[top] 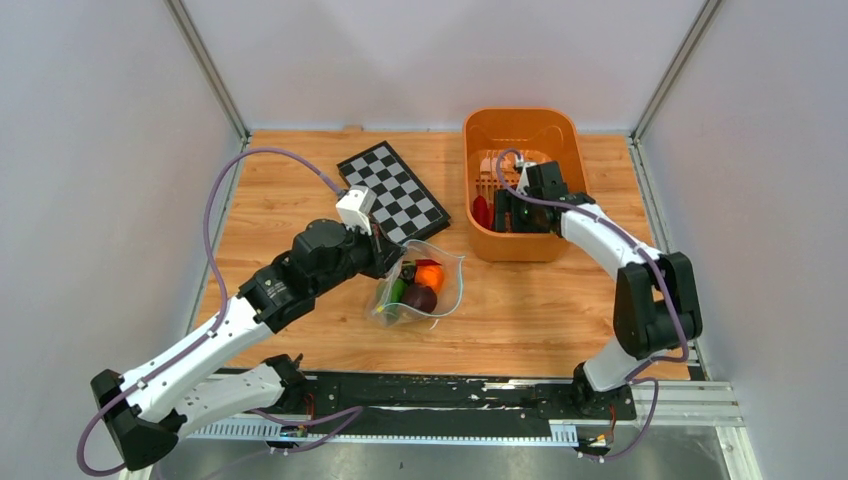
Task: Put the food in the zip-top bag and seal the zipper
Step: Move the bin to the center of the board.
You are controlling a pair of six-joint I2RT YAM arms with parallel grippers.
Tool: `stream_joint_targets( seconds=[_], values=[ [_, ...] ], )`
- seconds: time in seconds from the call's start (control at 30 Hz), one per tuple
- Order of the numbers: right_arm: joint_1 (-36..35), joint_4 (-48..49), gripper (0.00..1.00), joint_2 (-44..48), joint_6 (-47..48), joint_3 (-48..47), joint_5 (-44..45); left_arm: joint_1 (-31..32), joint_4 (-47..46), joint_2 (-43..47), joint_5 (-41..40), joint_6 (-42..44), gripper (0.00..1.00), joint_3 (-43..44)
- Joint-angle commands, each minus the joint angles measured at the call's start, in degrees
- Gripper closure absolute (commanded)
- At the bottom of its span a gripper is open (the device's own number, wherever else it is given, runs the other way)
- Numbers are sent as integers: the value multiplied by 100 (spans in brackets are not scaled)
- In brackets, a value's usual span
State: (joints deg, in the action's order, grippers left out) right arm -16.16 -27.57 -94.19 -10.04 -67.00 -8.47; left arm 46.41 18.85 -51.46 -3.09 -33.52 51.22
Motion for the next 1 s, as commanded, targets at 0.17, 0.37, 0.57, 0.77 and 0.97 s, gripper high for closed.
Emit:
stream_joint_targets(
  seconds=[0.17, 0.37, 0.57, 0.77, 0.97],
  values=[
    [-422, -664, 22, 1715, -49, 1689, -583, -18, -37, 119, -268, 294, 100, -60],
    [-868, -1337, 21, 2694, -451, 1737, -55, -19, -71, 111, -252, 316, 100, -112],
    [-565, -190, 9, 3318, -740, 1813, 1736, -18, -67, 142, -271, 359, 100, -106],
    [-156, 671, 9, 2063, -705, 1224, 1249, -18, -57, 167, -284, 354, 100, -147],
    [-35, 567, 3, 703, -464, 389, 947, -18, 38, 221, -325, 390, 100, -167]
  ],
)
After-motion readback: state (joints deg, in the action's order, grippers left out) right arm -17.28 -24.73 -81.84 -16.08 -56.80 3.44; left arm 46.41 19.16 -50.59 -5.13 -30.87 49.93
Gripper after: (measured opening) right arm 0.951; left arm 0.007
